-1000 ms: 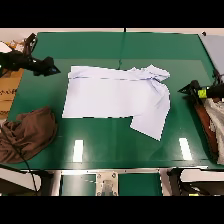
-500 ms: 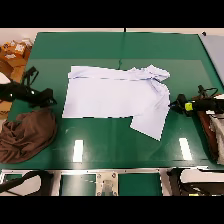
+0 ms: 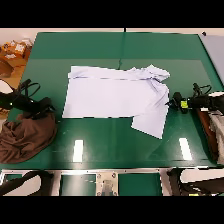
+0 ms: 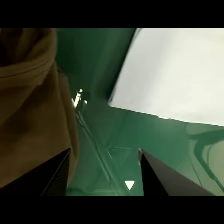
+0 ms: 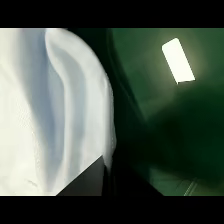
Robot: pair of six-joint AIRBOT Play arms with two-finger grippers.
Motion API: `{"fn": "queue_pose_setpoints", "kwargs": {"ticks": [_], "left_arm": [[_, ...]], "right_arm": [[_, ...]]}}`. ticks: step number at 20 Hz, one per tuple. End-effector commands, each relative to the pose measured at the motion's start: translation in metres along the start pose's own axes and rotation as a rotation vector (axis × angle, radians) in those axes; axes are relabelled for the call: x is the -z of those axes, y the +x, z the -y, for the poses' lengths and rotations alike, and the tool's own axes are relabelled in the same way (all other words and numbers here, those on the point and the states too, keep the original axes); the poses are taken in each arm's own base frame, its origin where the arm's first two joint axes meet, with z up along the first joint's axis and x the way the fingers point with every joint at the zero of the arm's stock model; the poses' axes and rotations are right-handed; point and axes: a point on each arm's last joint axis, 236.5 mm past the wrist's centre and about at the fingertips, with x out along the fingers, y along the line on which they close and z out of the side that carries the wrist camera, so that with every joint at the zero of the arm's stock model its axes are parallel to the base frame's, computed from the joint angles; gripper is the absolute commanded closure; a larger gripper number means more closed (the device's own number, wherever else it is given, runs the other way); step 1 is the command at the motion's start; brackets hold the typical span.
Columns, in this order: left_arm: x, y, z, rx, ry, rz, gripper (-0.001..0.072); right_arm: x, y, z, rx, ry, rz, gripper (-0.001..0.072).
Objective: Fold the shirts.
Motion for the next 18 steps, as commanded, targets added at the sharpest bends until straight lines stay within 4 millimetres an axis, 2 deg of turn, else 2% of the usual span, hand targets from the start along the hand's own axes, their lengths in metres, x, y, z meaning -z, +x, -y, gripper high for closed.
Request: {"fn": "queue_pose_setpoints", "kwargs": {"ticks": [1,4,7,10,14,16,18], "left_arm": [[0.012,0.025,-0.012,-0.007,-0.081,-0.01,0.0215],[0.012,0.056,0.011,0.156,-0.136,0.035,0.0215],[0.004,0.073,0.034,0.298,-0.162,0.047,0.0216],[-0.015,0.08,0.034,0.317,-0.186,0.108,0.0216],[-0.011,0.095,0.032,0.319,-0.203,0.073,0.0218],[-0.001,0.101,0.044,0.355,-0.155,0.036,0.0485],[0.003,0.101,0.05,0.364,-0.123,0.02,0.0683]], "right_arm": [[0.004,-0.009,0.006,-0.01,0.001,-0.026,0.0694],[0.011,-0.011,0.004,-0.022,-0.001,-0.059,0.0694],[0.014,-0.011,0.004,-0.026,-0.001,-0.072,0.0695],[0.014,-0.011,0.003,-0.027,-0.001,-0.073,0.0694],[0.014,-0.011,0.003,-0.028,-0.001,-0.073,0.0694],[0.016,-0.011,0.002,-0.03,0.0,-0.08,0.0694],[0.019,-0.011,0.001,-0.034,0.001,-0.092,0.0694]]}}
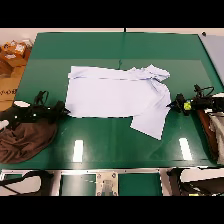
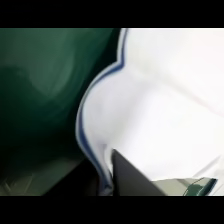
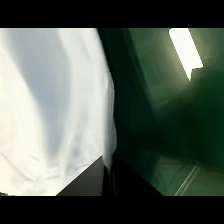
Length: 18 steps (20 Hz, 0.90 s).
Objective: Fold the shirts.
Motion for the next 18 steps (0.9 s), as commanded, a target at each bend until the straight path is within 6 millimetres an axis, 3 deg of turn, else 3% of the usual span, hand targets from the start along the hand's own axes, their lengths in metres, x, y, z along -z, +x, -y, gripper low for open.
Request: {"fn": "queue_pose_setpoints", "kwargs": {"ticks": [1,4,6,8,10,12,14,16,18], "left_arm": [[0.006,0.005,0.01,0.033,0.058,-0.033,0.0684],[-0.011,-0.017,0.035,0.042,0.162,0.003,0.0685],[-0.031,-0.054,0.071,0.049,0.26,0.078,0.0686],[-0.049,-0.117,0.132,0.096,0.413,0.217,0.0685],[-0.053,-0.208,0.212,0.183,0.592,0.435,0.0685],[-0.028,-0.313,0.287,0.273,0.774,0.672,0.0685],[0.027,-0.412,0.341,0.355,0.936,0.889,0.0684],[0.086,-0.488,0.37,0.41,1.065,1.072,0.0684],[0.128,-0.537,0.377,0.404,1.139,1.221,0.0684]], "right_arm": [[0.004,0.0,-0.003,-0.01,0.002,-0.019,0.0694],[0.001,-0.012,-0.027,-0.075,-0.032,0.009,0.0695],[-0.015,-0.049,-0.067,-0.128,-0.11,0.122,0.0695],[-0.019,-0.118,-0.133,-0.183,-0.266,0.283,0.0695],[-0.001,-0.203,-0.204,-0.213,-0.445,0.485,0.0695],[0.039,-0.295,-0.271,-0.246,-0.619,0.722,0.0695],[0.097,-0.379,-0.328,-0.27,-0.793,0.982,0.0694],[0.164,-0.448,-0.367,-0.323,-0.901,1.213,0.0693],[0.215,-0.493,-0.384,-0.384,-0.895,1.36,0.0693]]}}
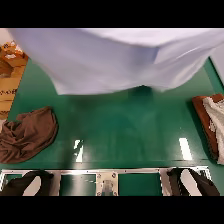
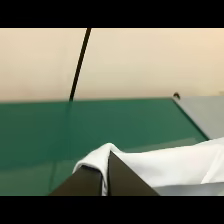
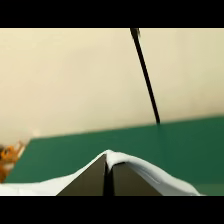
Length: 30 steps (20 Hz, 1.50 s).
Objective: Fold the shirts.
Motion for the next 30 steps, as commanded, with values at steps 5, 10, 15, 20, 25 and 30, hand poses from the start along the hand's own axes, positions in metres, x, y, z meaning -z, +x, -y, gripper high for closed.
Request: {"fn": "queue_pose_setpoints", "kwargs": {"ticks": [5,10,15,20,25,30], "left_arm": [[-0.067,-0.084,0.046,-0.1,0.199,0.189,0.0683],[0.049,0.027,-0.049,-0.104,-0.043,-0.156,0.0683],[0.241,0.15,-0.131,-0.123,-0.235,-0.481,0.0684],[0.378,0.205,-0.214,-0.267,-0.405,-0.626,0.0684],[0.446,0.212,-0.24,-0.312,-0.439,-0.705,0.0684],[0.474,0.184,-0.239,-0.307,-0.338,-0.875,0.0684]], "right_arm": [[-0.07,-0.081,-0.069,0.045,-0.079,0.264,0.0694],[0.02,0.028,0.057,0.116,0.21,-0.052,0.0695],[0.19,0.142,0.181,0.22,0.393,-0.323,0.0695],[0.329,0.213,0.27,0.328,0.549,-0.524,0.0695],[0.39,0.234,0.308,0.347,0.586,-0.632,0.0695],[0.418,0.182,0.319,0.328,0.532,-0.853,0.0698]]}}
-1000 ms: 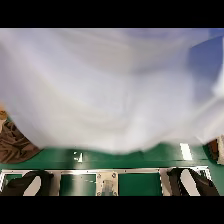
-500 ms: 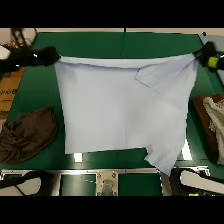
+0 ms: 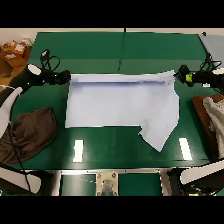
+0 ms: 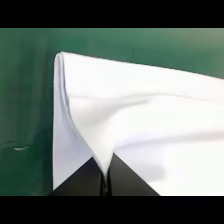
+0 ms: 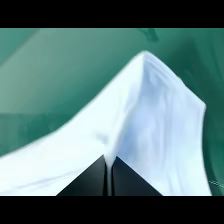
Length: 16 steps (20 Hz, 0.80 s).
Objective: Fold the shirts.
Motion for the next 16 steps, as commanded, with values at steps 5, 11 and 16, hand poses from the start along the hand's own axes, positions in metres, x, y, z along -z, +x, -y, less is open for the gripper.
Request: {"fn": "queue_pose_setpoints", "kwargs": {"ticks": [5,11,16], "left_arm": [[0.039,0.007,-0.034,-0.116,0.088,-0.136,0.0684],[0.042,0.011,-0.016,-0.07,0.056,-0.139,0.0681],[0.07,-0.028,-0.006,-0.017,0.021,-0.388,0.0165]], "right_arm": [[0.072,0.005,0.059,0.097,0.006,-0.237,0.0697],[0.072,0.007,0.046,0.064,0.022,-0.233,0.0524],[0.064,-0.046,0.058,0.114,0.09,-0.338,0.0523]]}}
